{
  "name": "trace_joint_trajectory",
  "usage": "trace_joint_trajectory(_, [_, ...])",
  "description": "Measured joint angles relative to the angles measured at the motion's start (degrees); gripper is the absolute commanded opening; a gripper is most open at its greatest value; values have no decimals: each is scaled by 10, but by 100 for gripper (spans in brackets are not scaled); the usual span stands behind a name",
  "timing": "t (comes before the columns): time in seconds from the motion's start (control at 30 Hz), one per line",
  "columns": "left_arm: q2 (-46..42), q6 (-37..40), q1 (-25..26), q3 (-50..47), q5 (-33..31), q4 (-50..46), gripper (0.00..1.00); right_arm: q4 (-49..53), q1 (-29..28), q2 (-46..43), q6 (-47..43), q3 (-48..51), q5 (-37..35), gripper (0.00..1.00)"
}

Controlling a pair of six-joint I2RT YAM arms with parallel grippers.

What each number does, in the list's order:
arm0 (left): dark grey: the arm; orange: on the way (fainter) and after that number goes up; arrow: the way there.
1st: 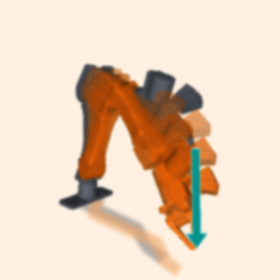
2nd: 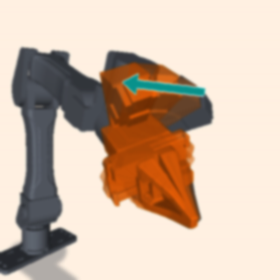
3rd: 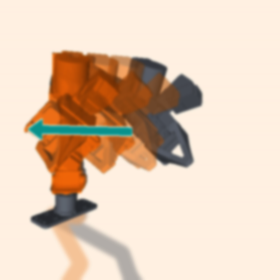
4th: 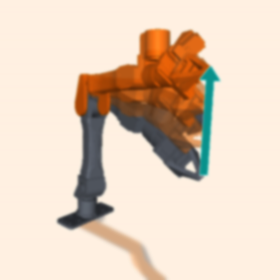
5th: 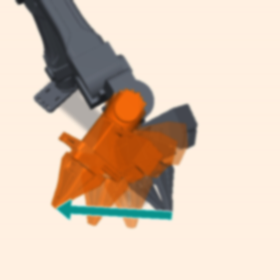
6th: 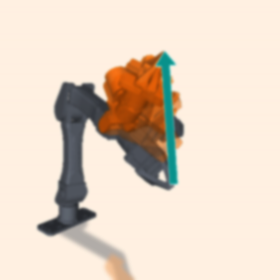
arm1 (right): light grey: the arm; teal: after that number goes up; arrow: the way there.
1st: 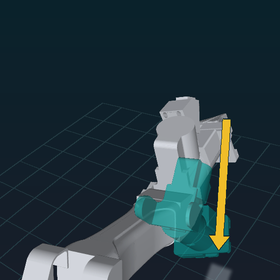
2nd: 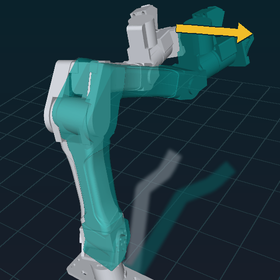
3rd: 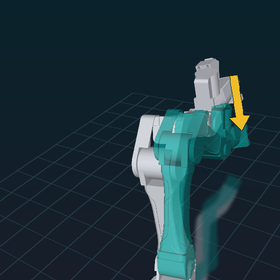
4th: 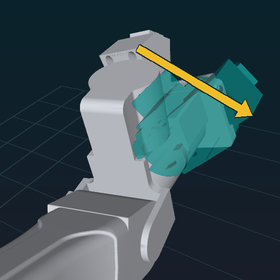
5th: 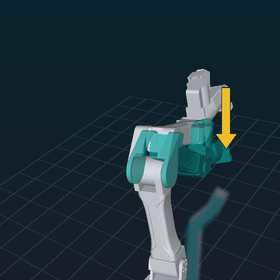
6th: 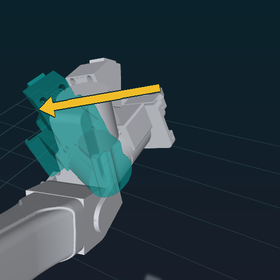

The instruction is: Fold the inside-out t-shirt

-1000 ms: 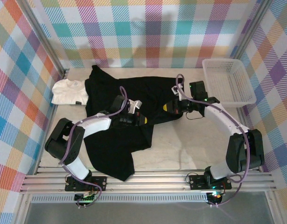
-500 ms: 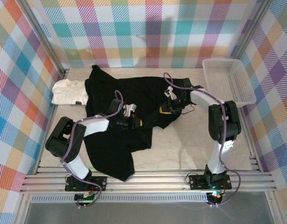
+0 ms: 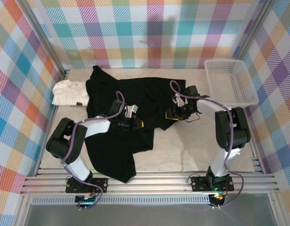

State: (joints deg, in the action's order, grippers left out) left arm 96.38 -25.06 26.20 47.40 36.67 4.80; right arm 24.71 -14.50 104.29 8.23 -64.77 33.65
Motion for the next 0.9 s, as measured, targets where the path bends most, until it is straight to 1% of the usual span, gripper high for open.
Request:
trace_joint_trajectory(0.1, [0, 0, 0, 0, 1, -1, 0, -30, -4, 9, 5, 1, 7, 42])
trace_joint_trajectory(0.23, [0, 1, 0, 1, 4, -1, 0, -57, -10, 43, 8, -17, 18, 43])
trace_joint_trajectory(0.4, [0, 2, 0, 2, 4, -2, 0, -63, -17, 79, 8, -38, 30, 45])
trace_joint_trajectory(0.53, [0, 4, 0, 3, 4, -1, 0, -67, -21, 97, 7, -54, 46, 43])
trace_joint_trajectory(0.57, [0, 4, 0, 3, 4, -2, 0, -69, -22, 101, 7, -58, 51, 42])
trace_joint_trajectory(0.63, [0, 4, 0, 3, 4, -2, 0, -76, -24, 106, 7, -61, 64, 36])
trace_joint_trajectory(0.77, [0, 4, 0, 3, 4, -2, 0, -80, -24, 107, 2, -61, 85, 17])
trace_joint_trajectory(0.8, [0, 4, 0, 3, 4, -2, 0, -80, -24, 107, 1, -61, 85, 15])
trace_joint_trajectory(0.87, [0, 4, 0, 3, 4, -2, 0, -76, -24, 106, -3, -61, 83, 6])
trace_joint_trajectory(0.9, [0, 4, 0, 3, 4, -2, 0, -73, -23, 105, -4, -60, 81, 4])
